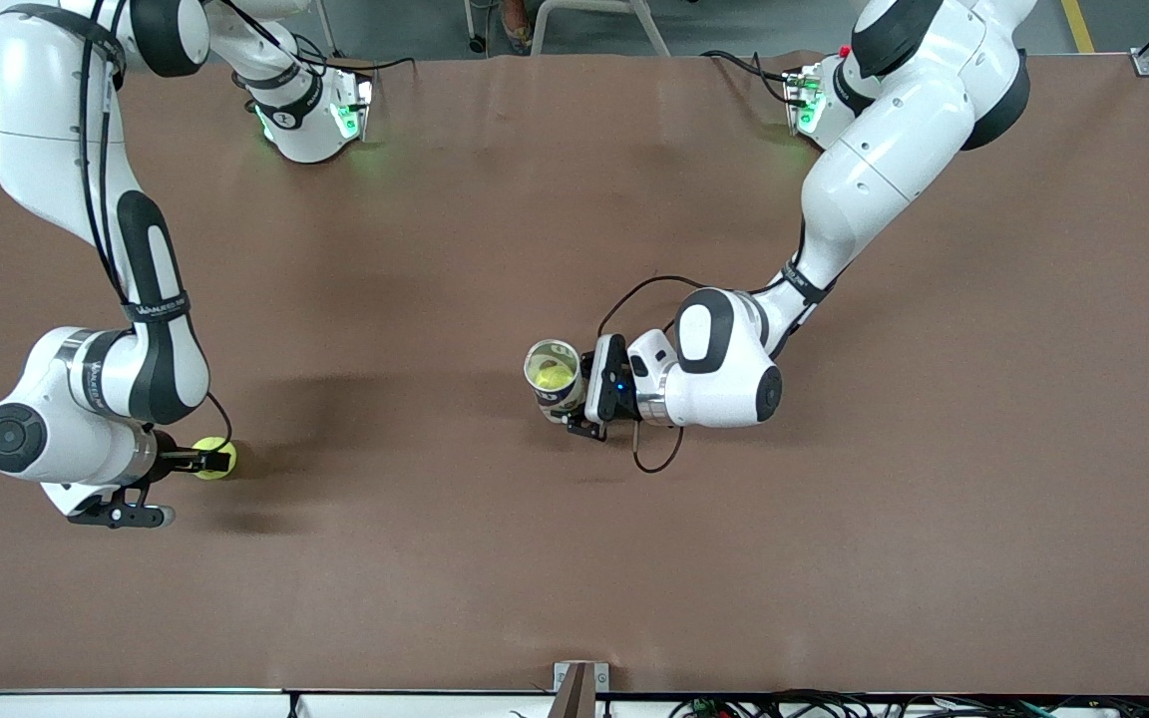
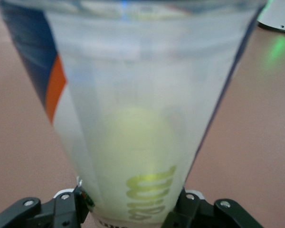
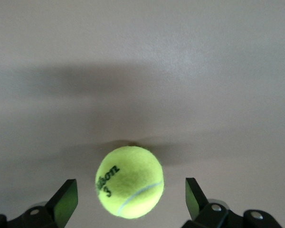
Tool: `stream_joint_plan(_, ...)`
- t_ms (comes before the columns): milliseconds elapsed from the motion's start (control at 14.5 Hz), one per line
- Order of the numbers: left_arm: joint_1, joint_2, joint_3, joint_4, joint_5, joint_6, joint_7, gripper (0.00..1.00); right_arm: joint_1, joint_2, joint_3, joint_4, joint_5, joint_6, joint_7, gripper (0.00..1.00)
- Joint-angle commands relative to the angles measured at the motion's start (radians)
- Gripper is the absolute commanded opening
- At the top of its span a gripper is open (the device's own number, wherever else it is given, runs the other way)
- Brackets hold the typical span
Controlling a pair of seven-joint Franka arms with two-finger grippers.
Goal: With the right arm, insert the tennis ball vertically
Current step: 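Move the right gripper to the second tennis ball and grasp it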
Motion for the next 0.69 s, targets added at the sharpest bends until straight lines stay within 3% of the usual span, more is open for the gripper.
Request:
stream_joint_plan(0, -0.007, 0.036, 0.005, 0.019, -0.011, 0.015, 0.029, 0.66, -0.01, 0.017, 0.013, -0.007, -0.017, 0.011, -0.011, 1.0)
stream_joint_plan(345, -0.008, 0.036, 0.007, 0.019, -0.035, 0.017, 0.026, 0.66, -0.015, 0.024, 0.016, -0.014, -0.014, 0.01, -0.01, 0.98)
stream_joint_plan(414, -0.01, 0.038, 0.007, 0.019, -0.037, 0.017, 0.026, 0.66, -0.013, 0.024, 0.016, -0.014, -0.014, 0.01, -0.011, 0.89)
stream_joint_plan(621, -0.011, 0.036, 0.007, 0.019, -0.035, 0.02, 0.026, 0.66, -0.016, 0.03, 0.016, -0.014, -0.011, 0.01, -0.011, 0.4)
